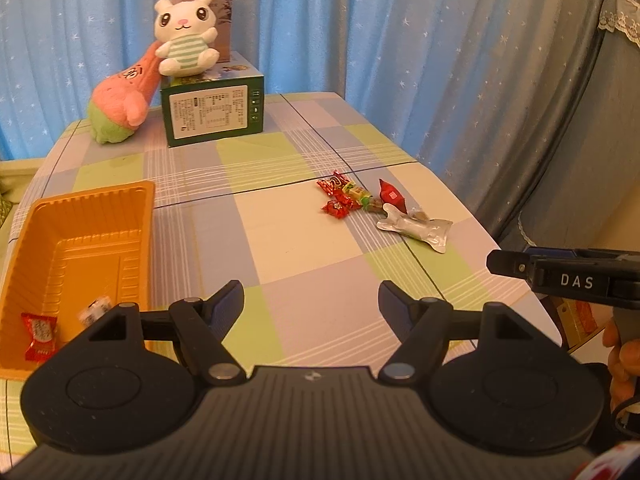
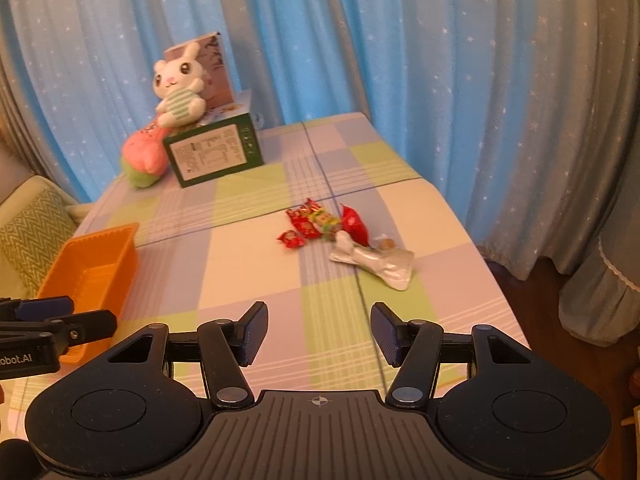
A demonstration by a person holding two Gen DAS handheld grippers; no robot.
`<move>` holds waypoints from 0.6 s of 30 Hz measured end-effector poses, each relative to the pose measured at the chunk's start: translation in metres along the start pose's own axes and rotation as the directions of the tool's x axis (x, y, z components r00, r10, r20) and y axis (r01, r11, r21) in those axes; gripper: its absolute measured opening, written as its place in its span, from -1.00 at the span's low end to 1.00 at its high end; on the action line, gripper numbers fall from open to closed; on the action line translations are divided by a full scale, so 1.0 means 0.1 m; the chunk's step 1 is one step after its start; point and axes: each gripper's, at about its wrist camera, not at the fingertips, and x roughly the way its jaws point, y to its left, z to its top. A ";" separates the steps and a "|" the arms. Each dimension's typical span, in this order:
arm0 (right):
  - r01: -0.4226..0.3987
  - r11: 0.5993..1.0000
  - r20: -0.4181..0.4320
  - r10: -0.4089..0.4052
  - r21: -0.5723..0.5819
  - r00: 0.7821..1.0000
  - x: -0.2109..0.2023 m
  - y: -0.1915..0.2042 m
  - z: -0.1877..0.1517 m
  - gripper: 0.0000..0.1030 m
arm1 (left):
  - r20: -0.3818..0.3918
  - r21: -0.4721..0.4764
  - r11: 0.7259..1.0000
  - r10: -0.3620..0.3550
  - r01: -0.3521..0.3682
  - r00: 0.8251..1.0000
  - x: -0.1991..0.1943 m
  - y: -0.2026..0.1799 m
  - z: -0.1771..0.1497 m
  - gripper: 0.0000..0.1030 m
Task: Organize snacks
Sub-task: 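Move both tools back toward the remaining snacks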
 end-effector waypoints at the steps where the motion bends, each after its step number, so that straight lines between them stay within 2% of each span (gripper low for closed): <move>1: -0.001 1.000 -0.002 0.001 0.001 1.000 0.03 -0.04 0.01 0.11 | -0.002 0.006 1.000 0.001 -0.001 1.000 0.04 -0.01 0.01 0.39; 8: -0.007 1.000 -0.015 0.007 -0.003 1.000 0.42 -0.36 0.14 0.11 | -0.019 0.020 1.000 0.019 -0.019 1.000 0.40 -0.03 0.11 0.39; 13: 0.009 0.997 -0.022 -0.010 -0.078 1.000 0.78 -0.58 0.25 0.11 | -0.039 0.028 0.999 0.023 -0.022 0.999 0.73 -0.01 0.19 0.39; 18: -0.010 0.989 -0.054 0.002 -0.145 0.999 1.17 -0.77 0.36 0.11 | -0.060 0.024 1.000 0.009 -0.008 0.998 1.04 -0.01 0.25 0.39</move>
